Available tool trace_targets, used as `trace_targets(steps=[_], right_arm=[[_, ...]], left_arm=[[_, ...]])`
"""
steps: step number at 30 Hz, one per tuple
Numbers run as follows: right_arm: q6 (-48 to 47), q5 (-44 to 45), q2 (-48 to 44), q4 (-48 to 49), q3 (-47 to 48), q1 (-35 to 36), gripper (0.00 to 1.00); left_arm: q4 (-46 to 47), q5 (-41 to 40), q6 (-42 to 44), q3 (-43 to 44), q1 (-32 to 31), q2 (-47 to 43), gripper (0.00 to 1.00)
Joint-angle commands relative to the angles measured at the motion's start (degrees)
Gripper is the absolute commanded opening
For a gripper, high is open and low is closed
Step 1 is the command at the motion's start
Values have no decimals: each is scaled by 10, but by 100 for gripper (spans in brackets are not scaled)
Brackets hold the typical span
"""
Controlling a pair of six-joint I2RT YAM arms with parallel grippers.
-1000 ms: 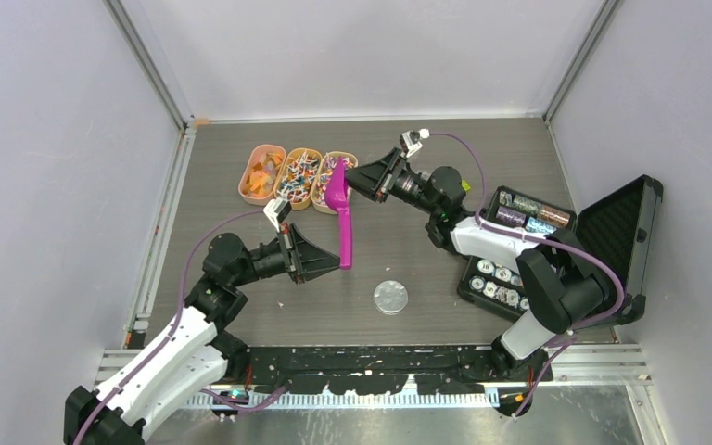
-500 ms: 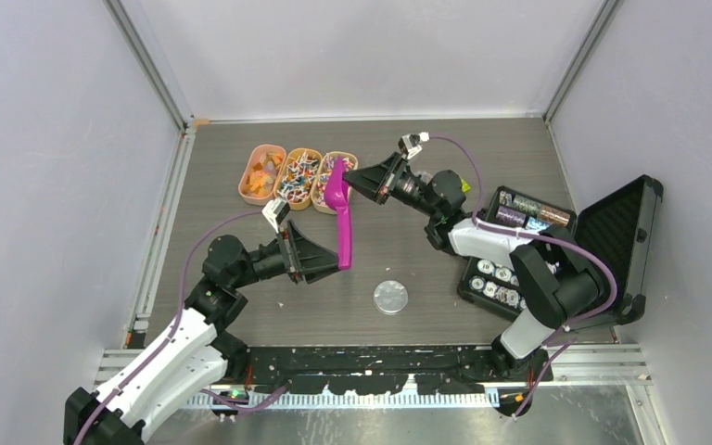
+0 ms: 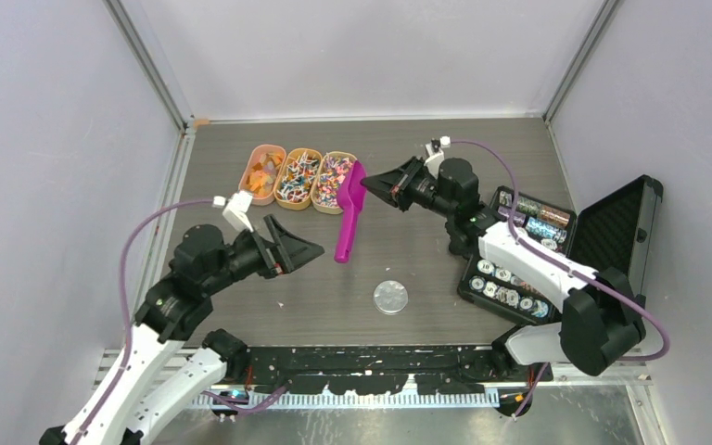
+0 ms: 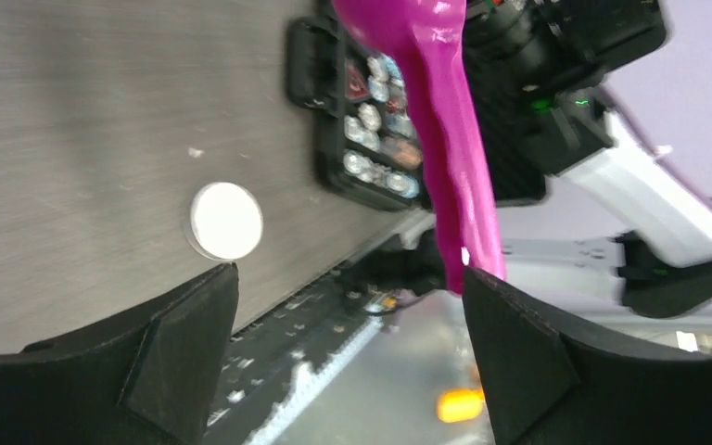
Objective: Pack the candies
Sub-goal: Pick up the spatula from the center of the board.
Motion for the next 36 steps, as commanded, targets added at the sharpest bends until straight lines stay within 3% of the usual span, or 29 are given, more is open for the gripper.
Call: trace_targets(steps=[1, 6, 15, 19, 26, 30, 36], right_arm=[[-15, 79, -28, -248, 66, -1, 0], [44, 115, 2, -484, 167, -1, 0], [129, 139, 40, -634, 217, -1, 1], [133, 169, 55, -719, 254, 0, 1], [161, 159, 67, -721, 247, 0, 0], [164, 139, 81, -696, 241, 0, 1], [157, 135, 87, -693, 235, 0, 1]], left_arm=[[-142, -128, 165, 47, -1, -13, 92], [-93, -162, 270, 56, -1, -14, 87], [-57, -116, 508, 121, -12, 94, 84], [11, -92, 592, 125, -28, 92, 90], [29, -28, 725, 128, -39, 128, 97], [36, 4, 733, 147, -54, 166, 97], [-13, -9, 739, 202, -64, 240, 92]])
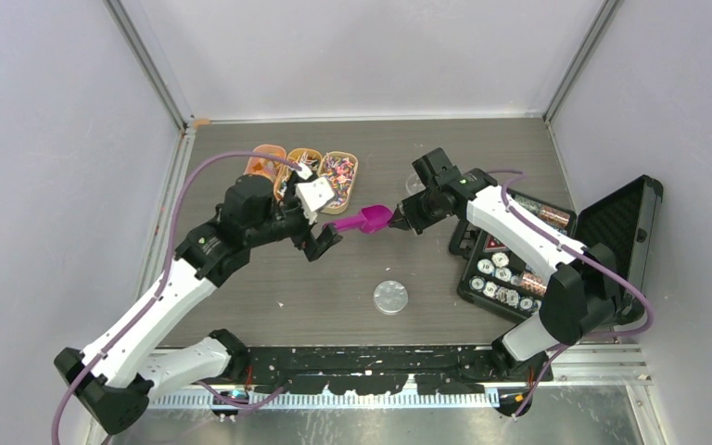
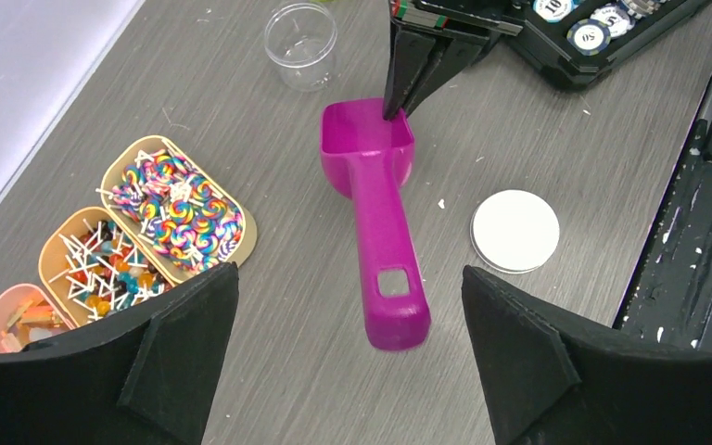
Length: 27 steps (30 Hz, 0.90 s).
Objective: Pack the candies
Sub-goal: Pick up the spatula from the center of the board.
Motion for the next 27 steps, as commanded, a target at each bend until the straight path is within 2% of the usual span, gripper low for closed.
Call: trace_targets(steps=[1, 14, 27], right_arm=[[12, -4, -7, 14, 5, 0, 0], [17, -14, -6, 37, -15, 0, 1], [20, -23, -6, 53, -27, 2, 1]], left_arm=[[-17, 14, 22, 57, -4, 37, 90], [-59, 10, 5, 89, -23, 113, 80], [24, -10, 31, 30, -33, 122, 62]])
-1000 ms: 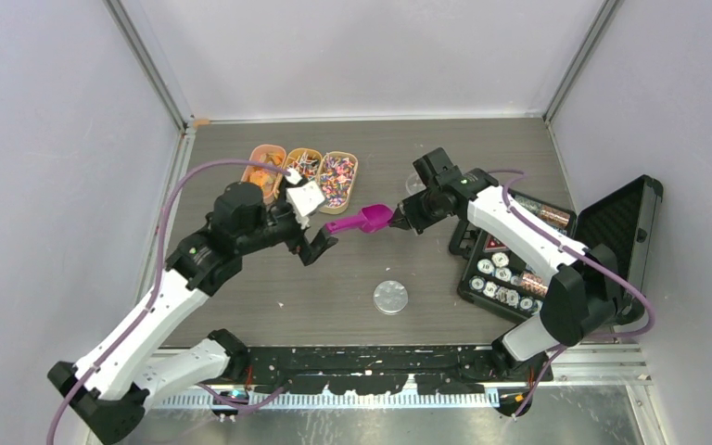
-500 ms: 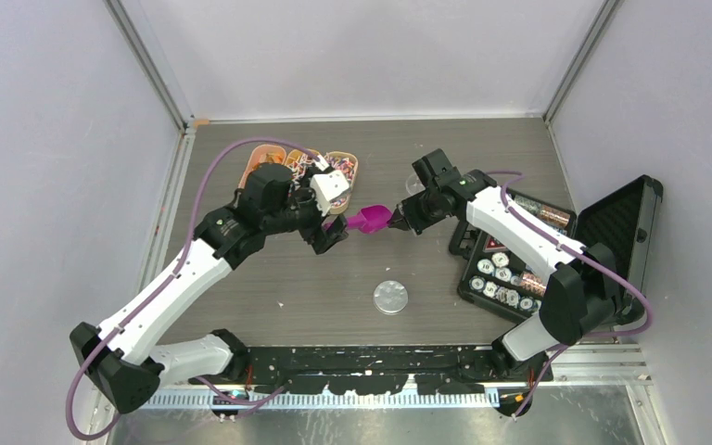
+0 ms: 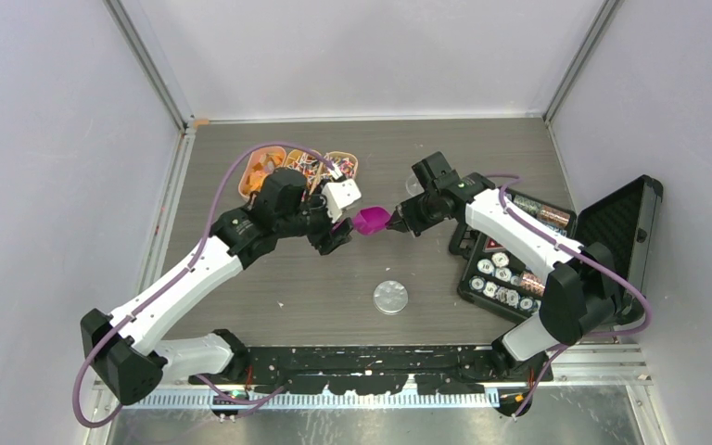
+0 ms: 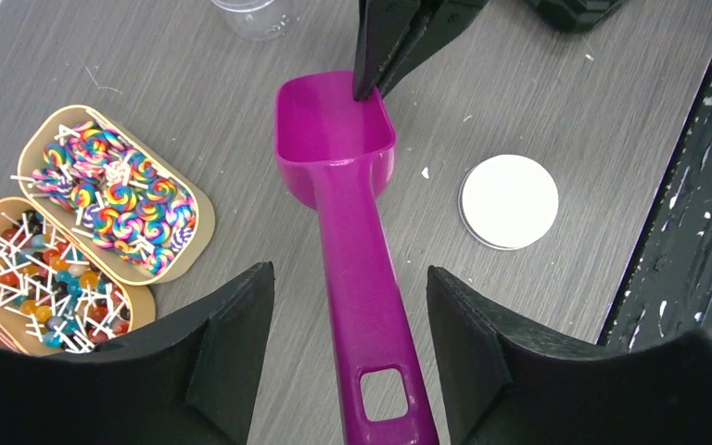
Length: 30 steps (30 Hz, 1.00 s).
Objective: Pack the candies
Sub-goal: Pick up the spatula from the center of the board.
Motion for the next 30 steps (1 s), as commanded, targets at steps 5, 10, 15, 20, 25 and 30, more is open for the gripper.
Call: trace_targets(steps=[5, 10, 15, 20, 25, 30], right_arm=[[11, -15, -2, 34, -7, 3, 0], [13, -18, 3, 38, -8, 3, 1], [13, -21, 5, 48, -13, 2, 1], [11, -20, 1, 62, -25, 1, 0], [4, -2, -14, 85, -47, -2, 1], [3, 11, -44, 103, -78, -12, 17]], left_arm=[[50, -12, 27, -10, -4, 13, 58], [60, -9, 23, -9, -4, 22, 53], [60, -16, 23, -12, -4, 27, 41], [60, -31, 18, -11, -4, 26, 6], [61, -63, -2, -16, -4, 12, 0], [56, -109, -30, -22, -4, -6, 0]])
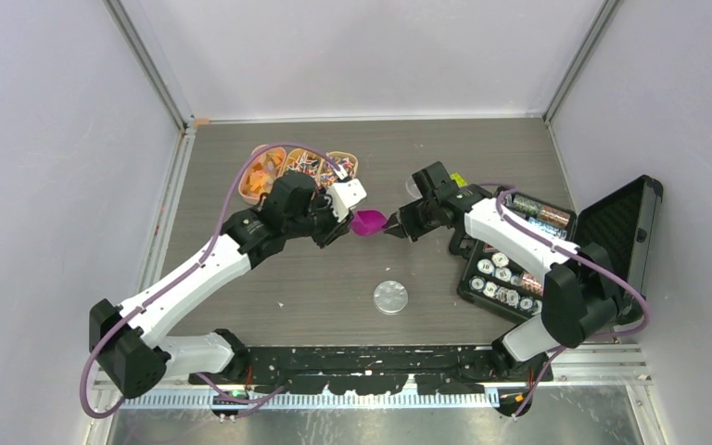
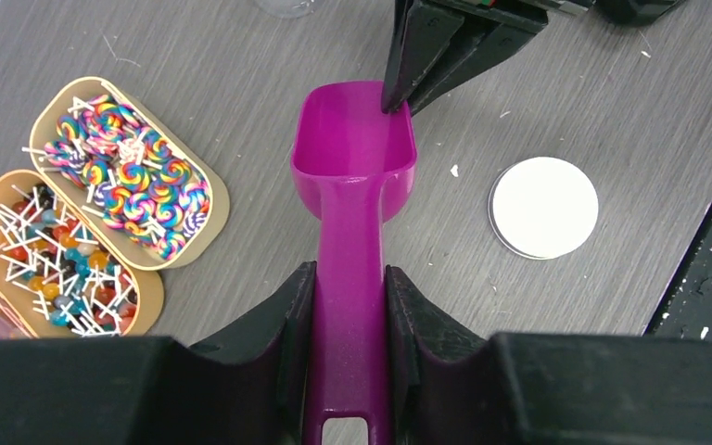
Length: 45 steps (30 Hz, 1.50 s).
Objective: Pack the candies
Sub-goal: Pick up the spatula from the center of the board, then move the packing bottle to the center of the board.
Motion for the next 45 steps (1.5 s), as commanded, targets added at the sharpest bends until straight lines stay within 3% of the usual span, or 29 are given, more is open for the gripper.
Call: trace_targets(steps=[1, 5, 8, 10, 13, 18, 23, 28, 29, 33, 35, 45], right_arm=[[-13, 24, -48, 24, -25, -12, 26], [-43, 24, -81, 82, -55, -18, 53], [-74, 31, -109, 129, -83, -19, 64], [-124, 27, -123, 175, -94, -27, 64], [-287, 31, -138, 227, -84, -39, 64], [-539, 162, -108, 131, 18, -43, 64], [-670, 201, -32, 116, 76, -55, 64], [-734, 208, 42, 134, 120, -60, 65], [-740, 220, 59, 134, 134, -61, 64], [-763, 248, 116, 116, 176, -73, 38], [-772, 262, 142, 106, 195, -80, 30], [-787, 220, 248, 75, 273, -103, 23]], left_arm=[[22, -70, -35, -3, 2, -35, 0], [20, -119, -74, -9, 18, -62, 0], [6, -151, -110, -9, 41, -86, 0], [-17, -168, -143, -3, 55, -106, 0], [-62, -216, -204, 2, 63, -146, 0], [-122, -250, -235, -26, 63, -235, 0], [-159, -296, -257, -77, 63, -317, 0], [-169, -309, -263, -135, 63, -382, 0], [-168, -320, -262, -149, 63, -391, 0], [-163, -315, -266, -153, 64, -415, 0], [-159, -319, -262, -154, 63, -422, 0], [-144, -338, -238, -174, 63, -492, 0]])
